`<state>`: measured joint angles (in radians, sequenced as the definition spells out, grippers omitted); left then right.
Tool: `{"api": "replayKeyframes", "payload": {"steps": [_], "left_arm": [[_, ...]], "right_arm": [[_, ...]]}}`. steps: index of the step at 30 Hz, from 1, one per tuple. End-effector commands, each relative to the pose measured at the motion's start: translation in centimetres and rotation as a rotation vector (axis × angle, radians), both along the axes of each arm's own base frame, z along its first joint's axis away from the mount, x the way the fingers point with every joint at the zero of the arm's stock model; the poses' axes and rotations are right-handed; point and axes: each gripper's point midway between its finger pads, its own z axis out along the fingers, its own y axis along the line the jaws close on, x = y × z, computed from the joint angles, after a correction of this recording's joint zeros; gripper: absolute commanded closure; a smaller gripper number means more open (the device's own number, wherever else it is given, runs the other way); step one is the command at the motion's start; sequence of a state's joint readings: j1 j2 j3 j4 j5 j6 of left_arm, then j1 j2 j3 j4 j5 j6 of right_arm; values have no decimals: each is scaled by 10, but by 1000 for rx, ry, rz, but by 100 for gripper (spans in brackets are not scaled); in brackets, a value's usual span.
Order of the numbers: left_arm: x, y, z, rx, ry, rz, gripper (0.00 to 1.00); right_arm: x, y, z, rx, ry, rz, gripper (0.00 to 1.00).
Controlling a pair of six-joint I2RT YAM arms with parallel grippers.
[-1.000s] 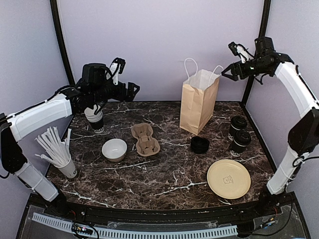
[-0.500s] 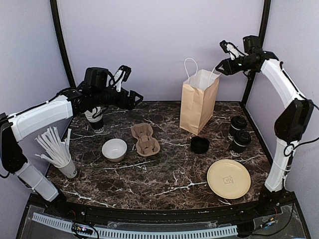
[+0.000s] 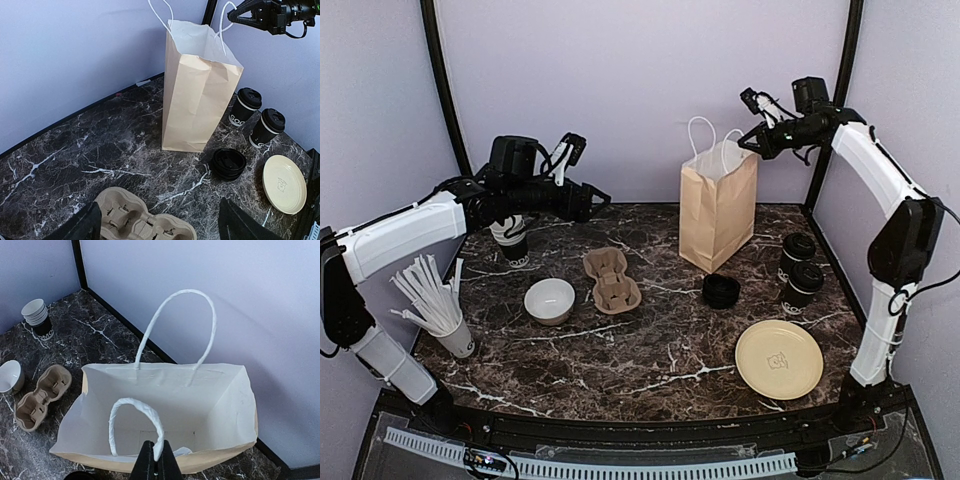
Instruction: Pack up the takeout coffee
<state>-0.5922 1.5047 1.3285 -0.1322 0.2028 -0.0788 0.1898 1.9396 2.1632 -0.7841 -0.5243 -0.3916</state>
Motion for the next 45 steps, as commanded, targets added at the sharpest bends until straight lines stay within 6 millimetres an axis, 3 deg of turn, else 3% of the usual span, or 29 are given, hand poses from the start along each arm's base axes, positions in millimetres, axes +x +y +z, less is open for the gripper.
{"api": "replayKeyframes", "payload": {"steps": [1, 7, 13, 17, 23, 27, 30, 37, 45], "left_arm": [[-3, -1, 6, -11, 12, -10, 17], [-5, 4, 0, 13, 28, 8, 18], [-5, 11, -20, 48, 78, 45, 20], [-1, 20, -42, 90, 144, 113, 25], [-2, 33, -59, 139, 192, 170, 27], [1, 47, -62, 171, 181, 223, 27], [5, 56, -58, 197, 164, 254, 27], [23, 75, -37, 238, 97, 327, 26], [30, 79, -37, 246, 121, 340, 26]], "right_arm": [[-10, 19, 45, 57, -134, 59, 100], [-24, 44, 64, 133, -159, 127, 100], [-47, 67, 49, 124, -136, 199, 100], [-49, 71, 46, 109, -153, 182, 100], [-56, 72, 83, 159, -208, 184, 100], [-83, 79, 108, 187, -236, 232, 100], [-111, 85, 116, 196, -238, 283, 100], [-167, 95, 115, 209, -167, 385, 100], [-227, 116, 93, 229, -54, 536, 100]]}}
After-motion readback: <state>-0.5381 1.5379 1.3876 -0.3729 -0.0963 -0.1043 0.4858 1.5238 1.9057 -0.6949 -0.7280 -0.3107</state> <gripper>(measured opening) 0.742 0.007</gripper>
